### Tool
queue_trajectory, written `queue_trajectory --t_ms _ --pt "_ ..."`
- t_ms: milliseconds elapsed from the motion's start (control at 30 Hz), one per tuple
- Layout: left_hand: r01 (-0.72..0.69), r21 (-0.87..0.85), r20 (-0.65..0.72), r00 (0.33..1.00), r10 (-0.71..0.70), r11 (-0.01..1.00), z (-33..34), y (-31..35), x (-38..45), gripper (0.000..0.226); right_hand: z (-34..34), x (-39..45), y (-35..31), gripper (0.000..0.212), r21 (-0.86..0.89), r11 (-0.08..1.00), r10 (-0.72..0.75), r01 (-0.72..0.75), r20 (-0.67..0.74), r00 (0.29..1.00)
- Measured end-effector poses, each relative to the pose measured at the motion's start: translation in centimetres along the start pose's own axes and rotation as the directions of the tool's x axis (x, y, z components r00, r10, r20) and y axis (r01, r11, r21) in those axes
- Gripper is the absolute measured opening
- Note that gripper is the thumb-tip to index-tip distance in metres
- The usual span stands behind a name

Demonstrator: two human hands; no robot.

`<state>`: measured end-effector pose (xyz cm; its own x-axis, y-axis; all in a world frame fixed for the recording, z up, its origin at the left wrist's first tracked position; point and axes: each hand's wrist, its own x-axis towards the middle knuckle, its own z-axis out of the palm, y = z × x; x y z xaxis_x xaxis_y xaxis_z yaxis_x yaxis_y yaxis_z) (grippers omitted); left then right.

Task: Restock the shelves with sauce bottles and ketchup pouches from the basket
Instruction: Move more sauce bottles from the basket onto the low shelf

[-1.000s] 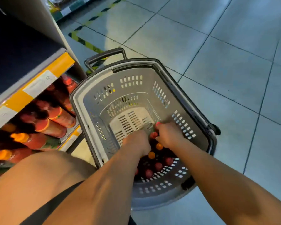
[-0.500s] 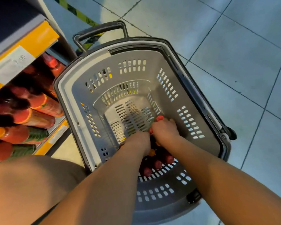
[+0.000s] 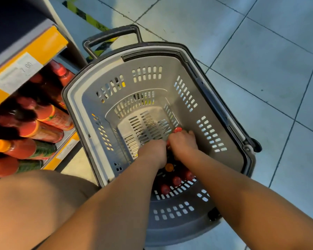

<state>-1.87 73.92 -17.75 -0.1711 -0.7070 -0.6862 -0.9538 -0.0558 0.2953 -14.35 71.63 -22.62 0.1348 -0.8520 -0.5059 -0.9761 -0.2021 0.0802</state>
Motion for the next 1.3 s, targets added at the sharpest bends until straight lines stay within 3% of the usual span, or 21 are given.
queue_trajectory --t_ms 167,367,500,700,833,967,1200,1300 --pt "-0.013 -0.075 -0.095 0.995 0.006 0.997 -2.2 -0.3 -1.8 0.024 -1.3 -0.9 0.3 0.019 -0.023 0.999 -0.033 0.034 0.033 0.999" --pt "-0.077 -0.195 -0.305 0.952 0.014 0.978 -6.4 -2.0 -5.2 0.018 -4.0 -3.1 0.6 0.006 0.042 0.998 -0.037 0.038 -0.031 0.999" --pt "-0.082 -0.300 -0.379 0.925 -0.040 0.950 -8.6 -3.4 -8.2 0.015 -7.2 -5.1 0.2 0.018 0.139 0.990 -0.007 0.025 -0.127 0.992" --pt "-0.187 -0.389 -0.535 0.843 -0.056 0.902 -11.1 -4.8 -14.0 0.010 -13.1 -9.4 -1.0 0.020 0.362 0.930 0.051 0.072 -0.321 0.946" --pt "-0.295 -0.363 -0.671 0.741 -0.028 0.884 -12.1 -5.6 -18.6 0.024 -16.9 -12.5 -2.7 0.024 0.480 0.865 0.107 0.145 -0.460 0.881" --pt "-0.446 -0.309 -0.830 0.557 -0.010 0.840 -13.8 -7.4 -24.4 0.024 -20.4 -15.1 -5.5 0.021 0.517 0.800 0.102 0.303 -0.616 0.781" --pt "-0.529 -0.304 -0.926 0.358 -0.117 0.792 -15.8 -14.2 -35.5 0.028 -25.9 -19.3 -13.9 0.018 0.444 0.710 0.010 0.546 -0.782 0.623" --pt "-0.547 -0.354 -0.925 0.322 -0.200 0.759 -15.3 -17.8 -40.5 0.025 -27.8 -21.0 -18.3 0.016 0.411 0.638 -0.072 0.651 -0.810 0.583"
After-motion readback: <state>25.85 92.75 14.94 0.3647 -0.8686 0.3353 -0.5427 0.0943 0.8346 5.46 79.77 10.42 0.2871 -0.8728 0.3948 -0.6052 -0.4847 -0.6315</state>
